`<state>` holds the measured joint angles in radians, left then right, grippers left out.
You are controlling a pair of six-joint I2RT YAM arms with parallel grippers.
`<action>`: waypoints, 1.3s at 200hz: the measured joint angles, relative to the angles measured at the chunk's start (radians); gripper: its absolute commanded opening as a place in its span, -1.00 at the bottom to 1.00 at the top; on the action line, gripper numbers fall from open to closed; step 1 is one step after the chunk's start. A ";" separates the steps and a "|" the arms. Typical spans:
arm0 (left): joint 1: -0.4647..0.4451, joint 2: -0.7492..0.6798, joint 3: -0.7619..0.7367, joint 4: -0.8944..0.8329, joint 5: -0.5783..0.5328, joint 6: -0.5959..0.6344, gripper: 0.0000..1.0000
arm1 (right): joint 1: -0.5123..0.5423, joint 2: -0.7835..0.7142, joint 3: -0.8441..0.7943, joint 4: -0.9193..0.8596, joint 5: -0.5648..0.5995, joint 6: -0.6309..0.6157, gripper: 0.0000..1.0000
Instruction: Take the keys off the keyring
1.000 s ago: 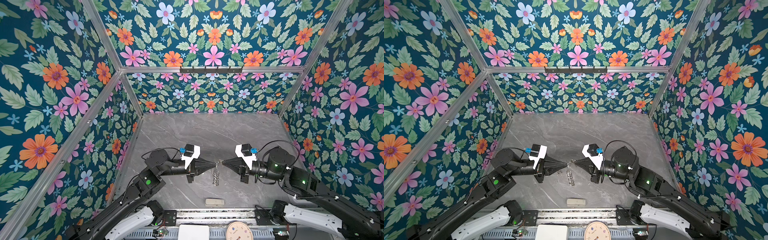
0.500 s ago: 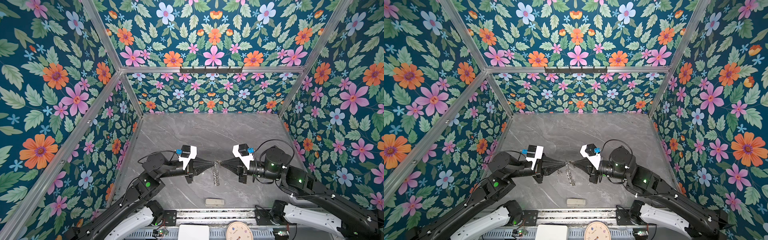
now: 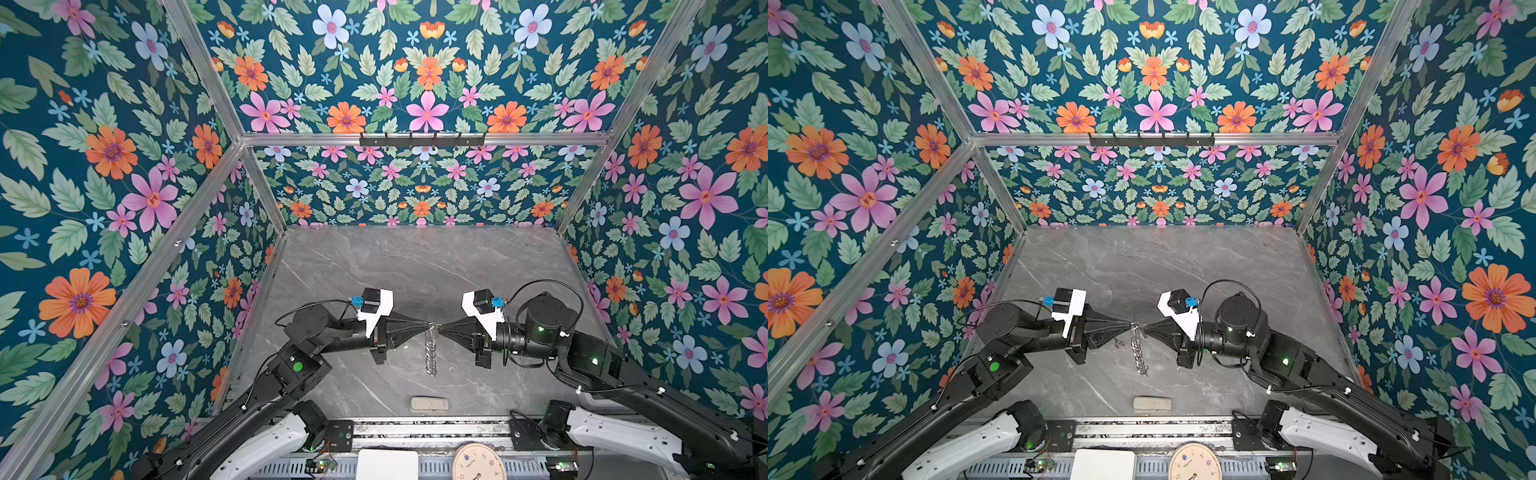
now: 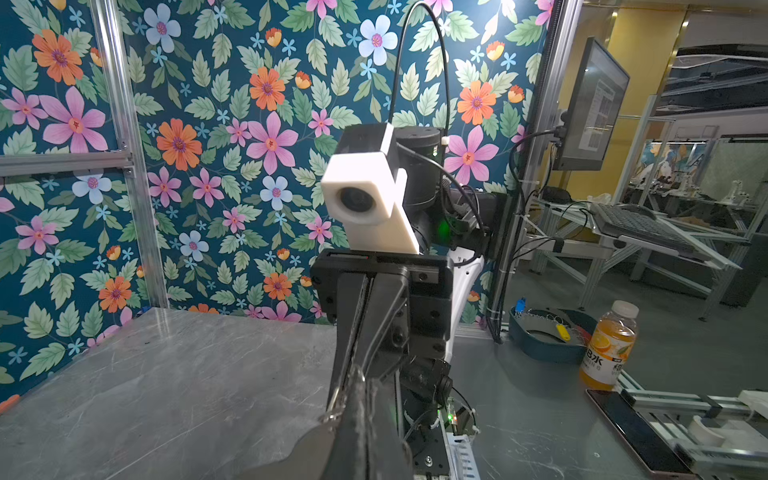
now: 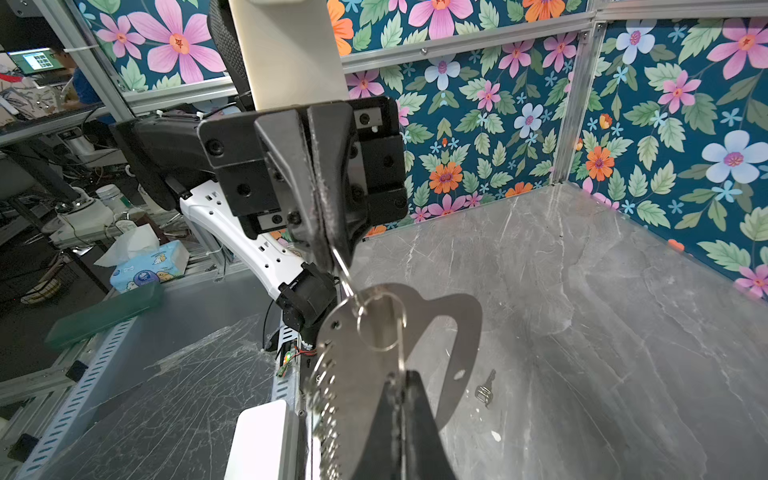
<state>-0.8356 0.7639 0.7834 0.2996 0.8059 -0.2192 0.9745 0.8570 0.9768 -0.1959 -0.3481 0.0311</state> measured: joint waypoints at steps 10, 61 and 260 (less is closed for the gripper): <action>0.000 0.007 0.004 0.003 0.008 -0.003 -1.00 | 0.000 -0.006 -0.002 0.000 0.000 0.000 -0.86; 0.000 0.038 0.022 0.037 0.082 -0.015 -1.00 | -0.002 -0.057 -0.009 -0.017 0.012 -0.002 -0.19; 0.002 0.035 0.014 0.044 0.049 -0.026 -1.00 | -0.002 0.014 0.090 0.044 -0.122 0.037 -0.38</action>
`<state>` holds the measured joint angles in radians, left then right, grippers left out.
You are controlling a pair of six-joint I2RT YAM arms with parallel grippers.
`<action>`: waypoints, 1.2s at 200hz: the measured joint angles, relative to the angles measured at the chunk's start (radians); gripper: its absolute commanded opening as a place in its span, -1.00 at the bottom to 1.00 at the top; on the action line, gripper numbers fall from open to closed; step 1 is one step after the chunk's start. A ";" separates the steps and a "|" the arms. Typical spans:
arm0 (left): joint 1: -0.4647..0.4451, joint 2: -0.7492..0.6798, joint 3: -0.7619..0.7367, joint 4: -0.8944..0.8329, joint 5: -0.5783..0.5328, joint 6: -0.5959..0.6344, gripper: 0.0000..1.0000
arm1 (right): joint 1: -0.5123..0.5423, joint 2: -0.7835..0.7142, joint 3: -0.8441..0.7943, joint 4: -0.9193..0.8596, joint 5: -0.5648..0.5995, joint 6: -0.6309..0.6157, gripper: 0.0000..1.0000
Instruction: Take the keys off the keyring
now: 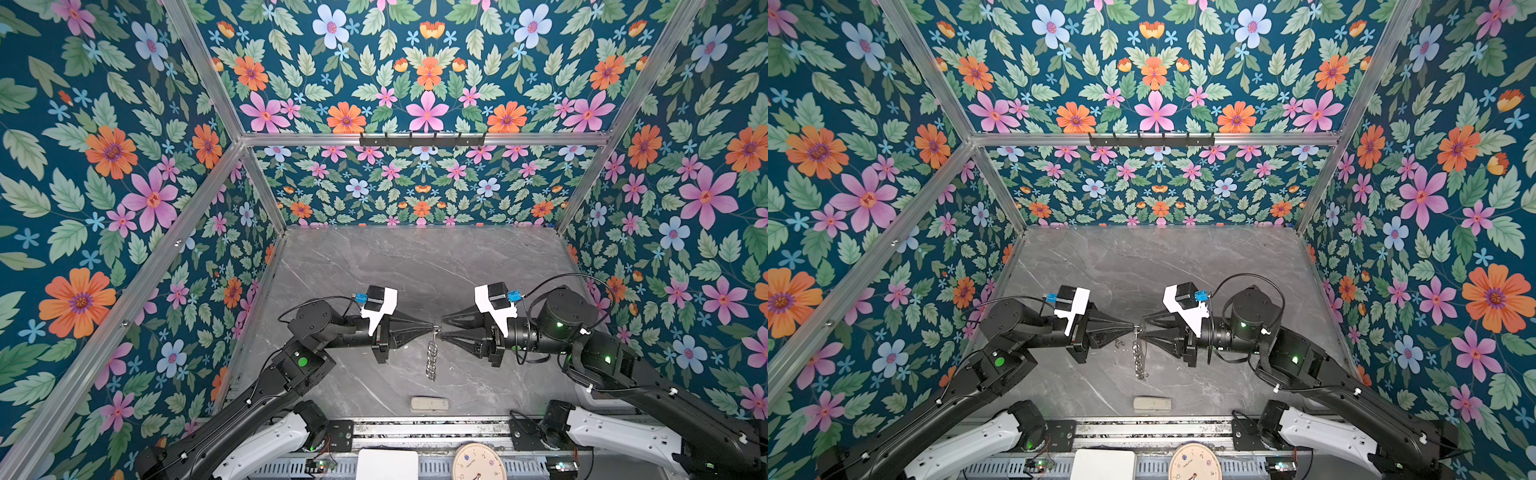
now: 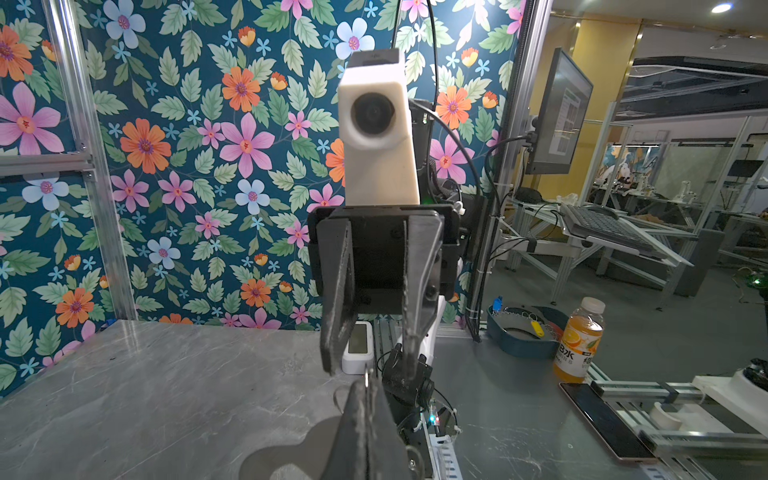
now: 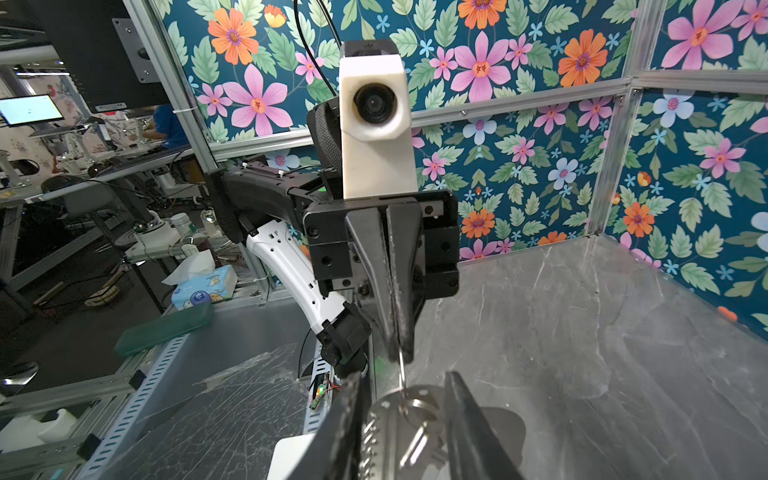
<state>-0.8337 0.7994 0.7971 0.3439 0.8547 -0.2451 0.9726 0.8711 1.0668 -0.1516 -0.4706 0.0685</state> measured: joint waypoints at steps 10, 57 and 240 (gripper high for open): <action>0.000 -0.001 -0.003 0.000 -0.002 0.000 -1.00 | 0.000 0.006 0.002 0.000 -0.008 0.005 -0.41; 0.000 -0.002 -0.008 0.011 -0.009 -0.011 -1.00 | 0.000 0.022 0.006 0.000 -0.016 0.007 -0.71; -0.001 0.000 0.092 -0.171 -0.045 0.044 -0.26 | -0.188 0.055 0.086 -0.138 -0.094 0.033 -1.00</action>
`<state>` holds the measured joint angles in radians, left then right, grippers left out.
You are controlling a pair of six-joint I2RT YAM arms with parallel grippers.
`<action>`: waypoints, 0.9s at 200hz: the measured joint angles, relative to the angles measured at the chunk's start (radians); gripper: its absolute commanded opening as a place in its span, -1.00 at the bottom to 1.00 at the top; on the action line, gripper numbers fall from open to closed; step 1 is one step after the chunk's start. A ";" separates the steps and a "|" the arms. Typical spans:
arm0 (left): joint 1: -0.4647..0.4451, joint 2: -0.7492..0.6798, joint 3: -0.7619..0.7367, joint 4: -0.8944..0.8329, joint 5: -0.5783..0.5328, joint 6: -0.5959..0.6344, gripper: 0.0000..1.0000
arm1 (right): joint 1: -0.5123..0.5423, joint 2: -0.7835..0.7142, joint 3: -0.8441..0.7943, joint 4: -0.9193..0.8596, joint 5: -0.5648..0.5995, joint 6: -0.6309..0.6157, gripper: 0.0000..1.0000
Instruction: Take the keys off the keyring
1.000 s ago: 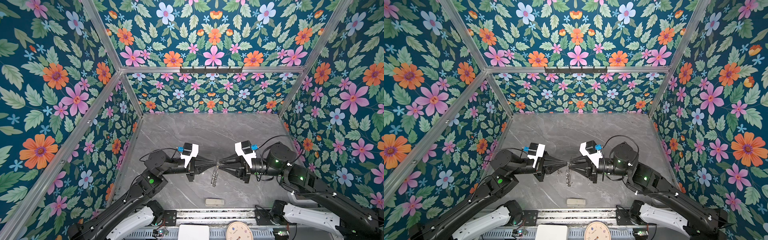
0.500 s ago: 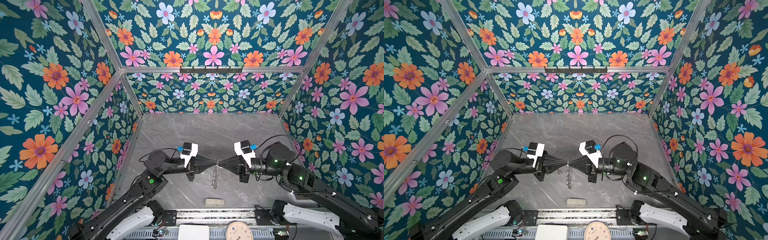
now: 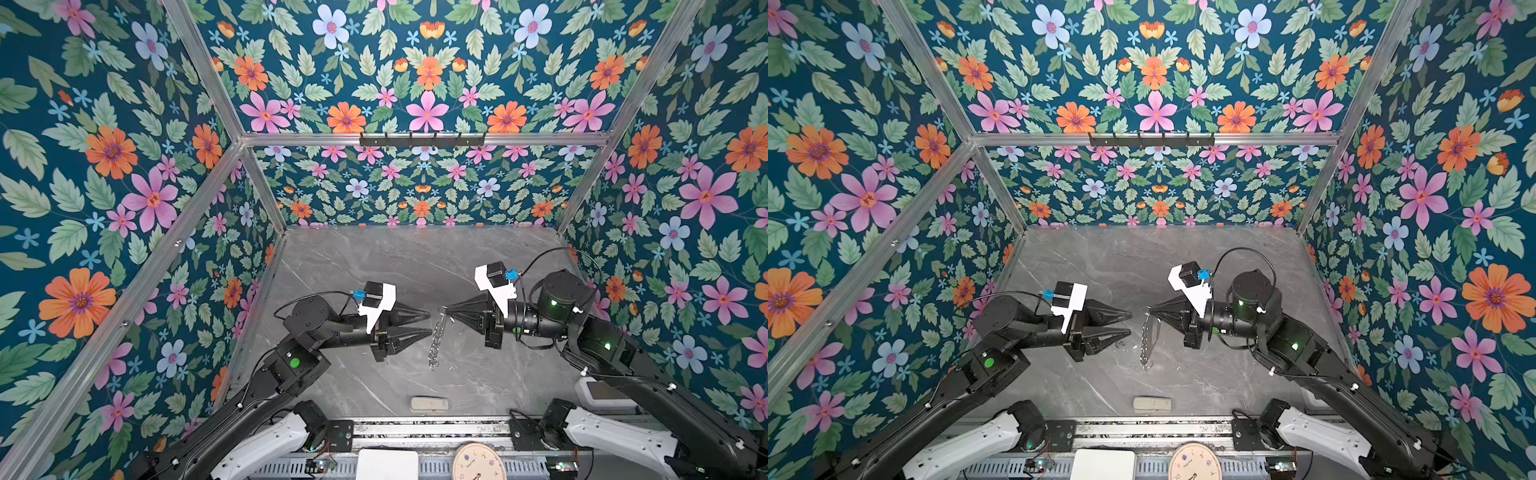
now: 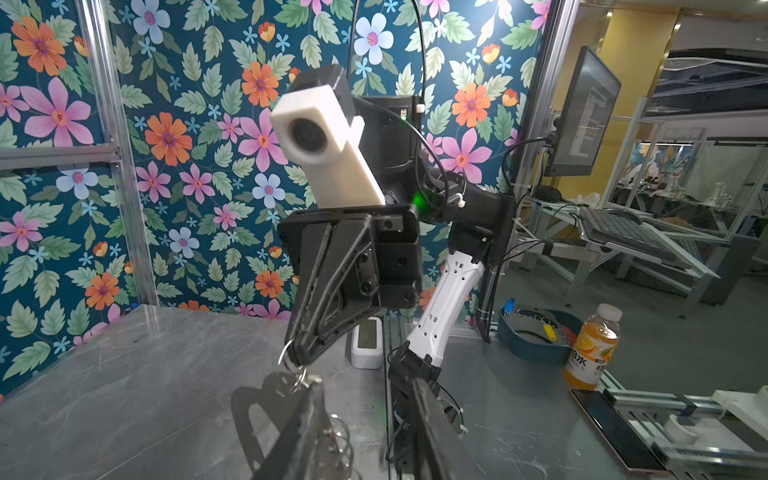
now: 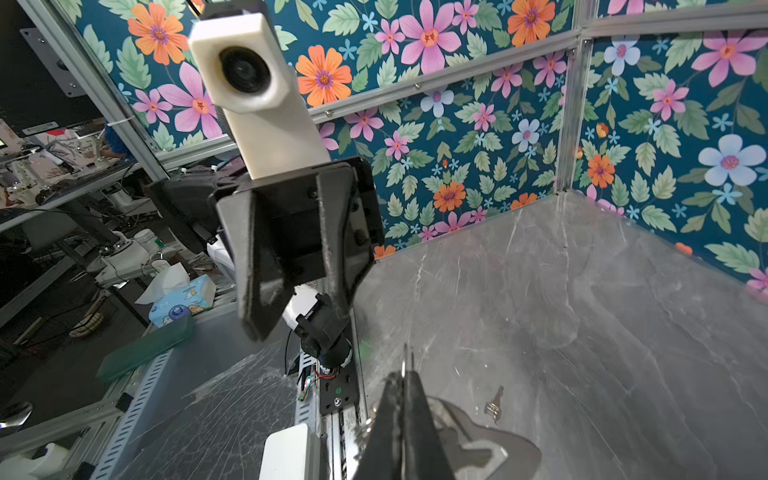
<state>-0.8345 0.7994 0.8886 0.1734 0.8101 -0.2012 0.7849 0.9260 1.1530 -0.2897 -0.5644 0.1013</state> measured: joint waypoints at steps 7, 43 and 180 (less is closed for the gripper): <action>0.000 0.011 0.018 -0.028 0.000 0.006 -0.26 | -0.023 0.009 0.011 -0.018 -0.021 0.000 -1.00; 0.003 0.083 0.105 -0.180 0.019 0.047 -0.24 | -0.089 0.056 0.071 -0.133 -0.140 -0.025 -1.00; 0.016 0.183 0.169 -0.261 0.129 0.027 -0.76 | -0.094 0.159 0.189 -0.304 -0.321 -0.123 -1.00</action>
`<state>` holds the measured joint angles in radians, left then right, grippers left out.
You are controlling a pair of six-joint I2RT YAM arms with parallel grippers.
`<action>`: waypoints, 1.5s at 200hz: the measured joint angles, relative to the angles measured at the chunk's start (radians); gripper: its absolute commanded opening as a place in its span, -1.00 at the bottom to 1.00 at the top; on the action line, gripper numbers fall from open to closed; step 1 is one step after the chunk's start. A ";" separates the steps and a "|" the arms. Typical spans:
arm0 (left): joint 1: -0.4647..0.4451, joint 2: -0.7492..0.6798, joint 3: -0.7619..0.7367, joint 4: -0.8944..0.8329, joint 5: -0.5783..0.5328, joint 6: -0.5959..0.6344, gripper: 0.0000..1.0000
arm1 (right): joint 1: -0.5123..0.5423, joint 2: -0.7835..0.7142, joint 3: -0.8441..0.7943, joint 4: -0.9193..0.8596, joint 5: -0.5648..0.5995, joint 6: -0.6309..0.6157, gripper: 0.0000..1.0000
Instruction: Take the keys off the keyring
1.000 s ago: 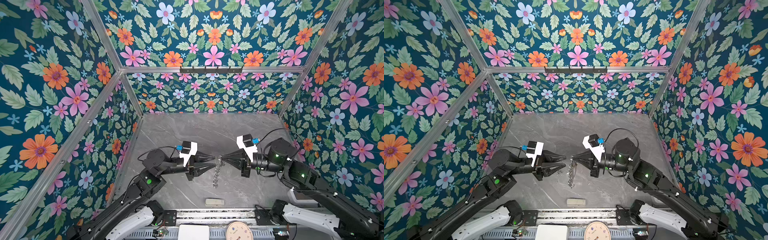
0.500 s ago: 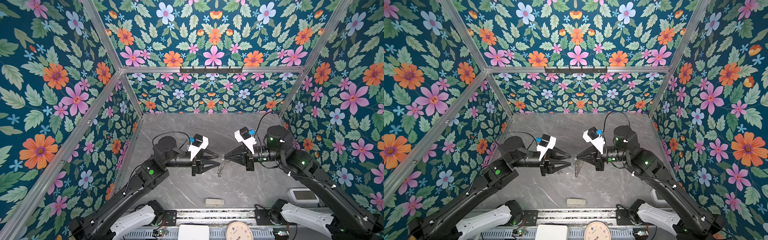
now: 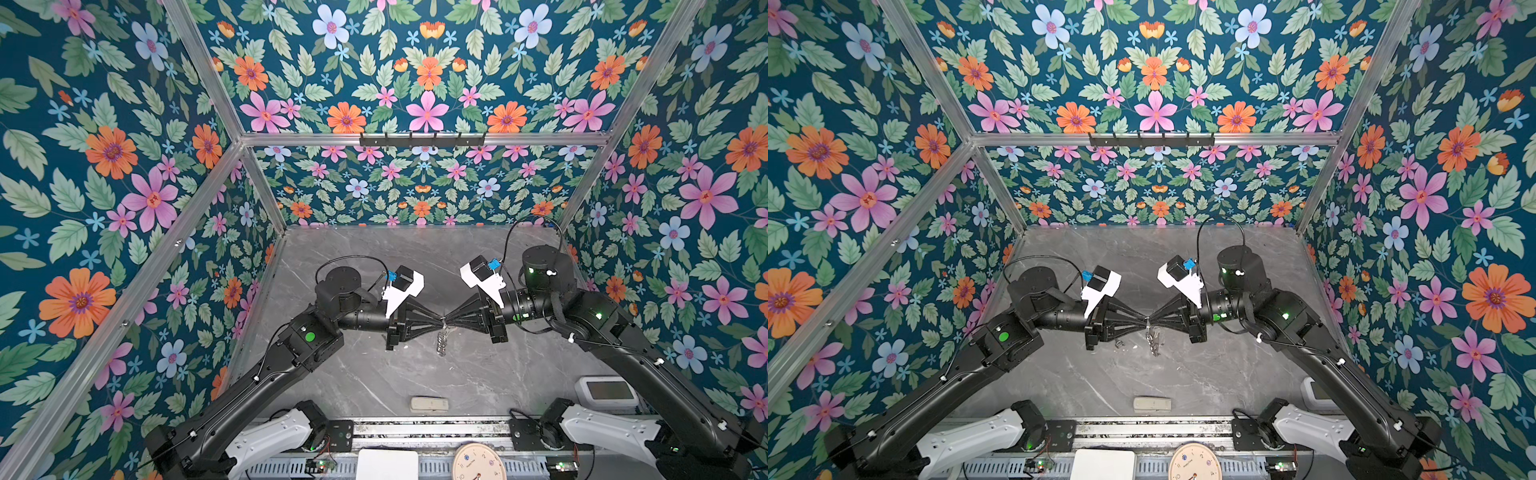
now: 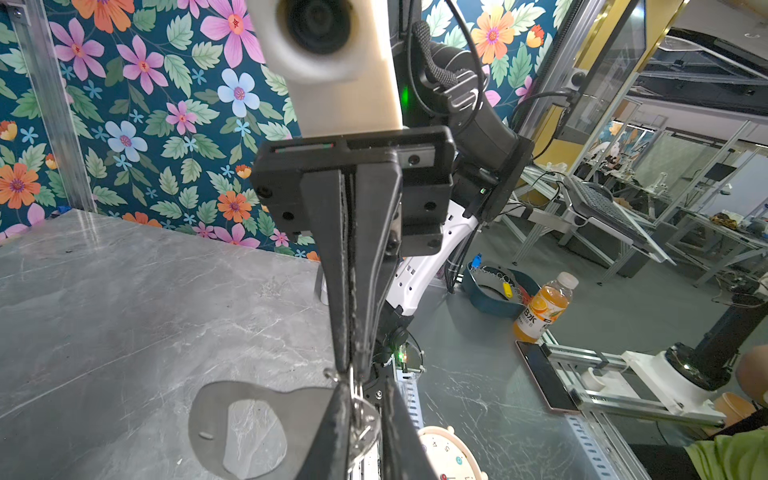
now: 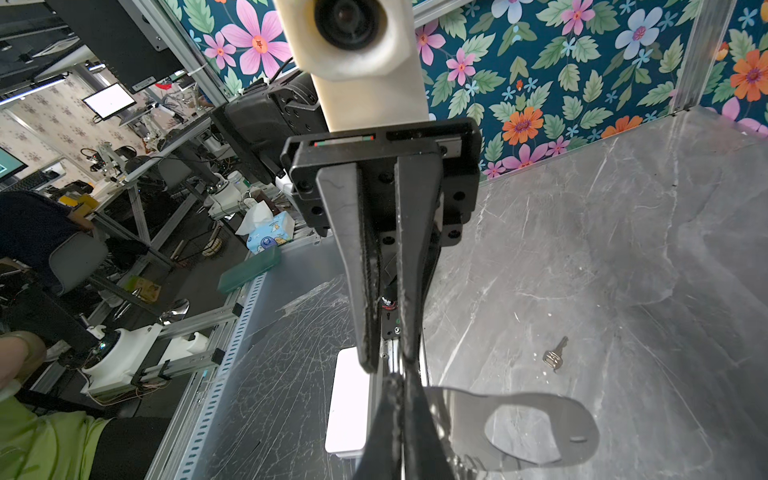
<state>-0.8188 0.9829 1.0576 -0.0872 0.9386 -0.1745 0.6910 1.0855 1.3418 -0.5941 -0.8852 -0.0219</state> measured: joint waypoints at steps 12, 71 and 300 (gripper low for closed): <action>0.000 0.004 0.003 -0.005 0.000 0.000 -0.83 | 0.000 0.001 0.001 -0.003 0.000 0.000 -1.00; 0.001 0.004 -0.005 0.003 -0.006 -0.003 -1.00 | 0.001 0.000 0.000 0.001 0.005 0.010 -1.00; -0.002 -0.130 -0.166 0.278 -0.146 -0.033 -1.00 | 0.028 -0.162 -0.279 0.359 0.090 0.168 0.05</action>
<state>-0.8204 0.8524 0.8921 0.1905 0.7921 -0.2073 0.7193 0.9237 1.0630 -0.2348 -0.7956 0.1459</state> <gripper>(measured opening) 0.050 0.528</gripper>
